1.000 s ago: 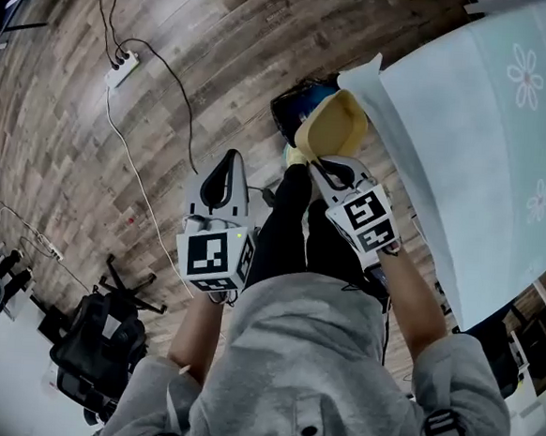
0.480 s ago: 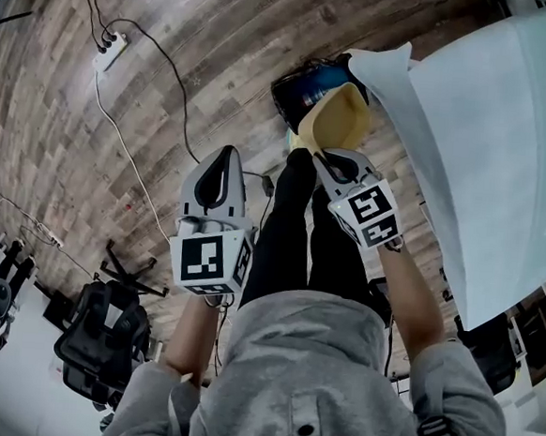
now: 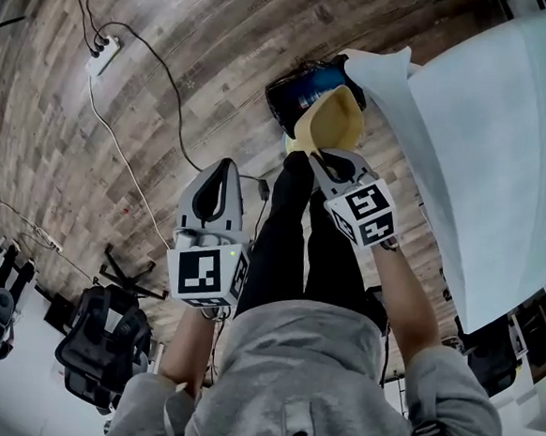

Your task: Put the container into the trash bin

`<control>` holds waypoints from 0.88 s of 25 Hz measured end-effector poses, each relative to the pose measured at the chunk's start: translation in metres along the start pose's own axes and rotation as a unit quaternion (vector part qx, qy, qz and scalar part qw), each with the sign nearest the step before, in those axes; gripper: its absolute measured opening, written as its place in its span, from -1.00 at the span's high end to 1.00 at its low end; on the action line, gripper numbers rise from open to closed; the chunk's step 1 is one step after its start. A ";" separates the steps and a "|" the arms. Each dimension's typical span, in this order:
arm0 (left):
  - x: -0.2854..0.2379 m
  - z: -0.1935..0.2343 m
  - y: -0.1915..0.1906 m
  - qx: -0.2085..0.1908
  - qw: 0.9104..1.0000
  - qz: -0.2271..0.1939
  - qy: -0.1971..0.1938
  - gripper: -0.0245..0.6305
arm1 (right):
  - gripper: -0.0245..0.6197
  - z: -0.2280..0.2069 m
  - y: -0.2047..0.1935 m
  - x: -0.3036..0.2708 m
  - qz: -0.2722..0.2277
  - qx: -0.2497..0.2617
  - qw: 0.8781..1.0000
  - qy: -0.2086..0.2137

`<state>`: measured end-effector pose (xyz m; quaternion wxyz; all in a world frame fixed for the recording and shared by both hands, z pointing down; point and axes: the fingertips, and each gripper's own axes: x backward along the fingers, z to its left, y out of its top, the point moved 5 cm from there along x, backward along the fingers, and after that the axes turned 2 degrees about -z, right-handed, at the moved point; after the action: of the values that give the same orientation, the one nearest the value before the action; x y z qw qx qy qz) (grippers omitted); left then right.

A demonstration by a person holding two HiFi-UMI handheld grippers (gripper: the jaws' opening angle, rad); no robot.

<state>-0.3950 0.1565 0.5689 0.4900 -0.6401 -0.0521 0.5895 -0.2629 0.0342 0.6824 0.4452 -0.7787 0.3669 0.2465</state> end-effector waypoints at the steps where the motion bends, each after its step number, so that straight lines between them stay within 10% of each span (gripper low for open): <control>1: 0.000 0.001 0.000 0.000 1.000 0.000 0.001 0.87 | 0.81 -0.002 0.001 -0.001 0.000 -0.003 1.000 -0.002; 22: -0.003 0.003 0.003 -0.002 1.000 0.004 -0.002 0.87 | 0.75 -0.012 0.002 -0.009 -0.004 -0.004 1.000 -0.024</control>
<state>-0.4000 0.1544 0.5697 0.4860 -0.6404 -0.0513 0.5926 -0.2696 0.0265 0.6936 0.4516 -0.7760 0.3518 0.2647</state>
